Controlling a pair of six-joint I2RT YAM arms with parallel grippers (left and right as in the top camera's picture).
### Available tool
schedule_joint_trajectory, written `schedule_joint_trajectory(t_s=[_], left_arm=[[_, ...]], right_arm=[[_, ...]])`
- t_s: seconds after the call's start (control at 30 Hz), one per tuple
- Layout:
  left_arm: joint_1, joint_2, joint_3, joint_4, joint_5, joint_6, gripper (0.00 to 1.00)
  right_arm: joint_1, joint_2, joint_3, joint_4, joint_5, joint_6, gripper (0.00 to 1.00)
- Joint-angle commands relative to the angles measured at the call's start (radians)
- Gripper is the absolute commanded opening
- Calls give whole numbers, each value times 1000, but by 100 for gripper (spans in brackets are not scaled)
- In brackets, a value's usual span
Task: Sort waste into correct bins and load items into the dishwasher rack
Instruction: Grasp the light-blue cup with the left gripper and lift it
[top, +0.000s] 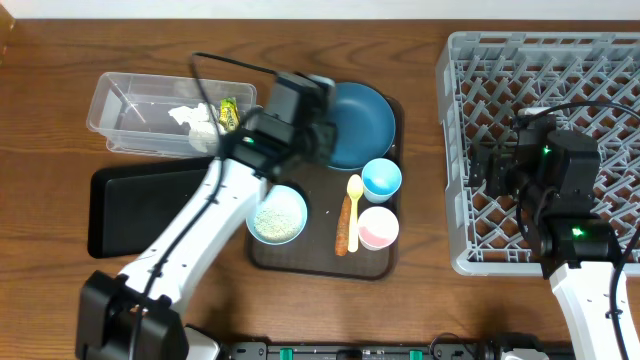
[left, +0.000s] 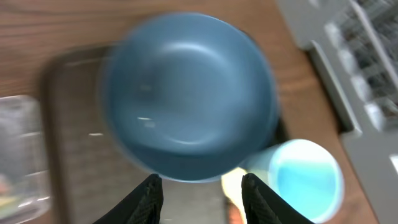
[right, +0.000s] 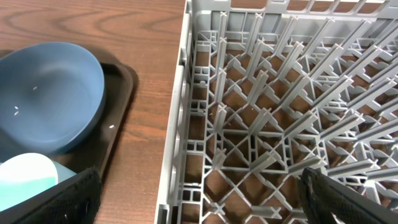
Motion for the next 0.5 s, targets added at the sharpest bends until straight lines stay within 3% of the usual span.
schedule_joint_trajectory(t_s=[0.0, 0.47], left_arm=[[-61, 55, 4, -4, 5, 5, 44], [-163, 234, 4, 9, 5, 5, 47]], right_arm=[[15, 2, 21, -2, -11, -7, 99], [15, 2, 21, -24, -11, -7, 99]])
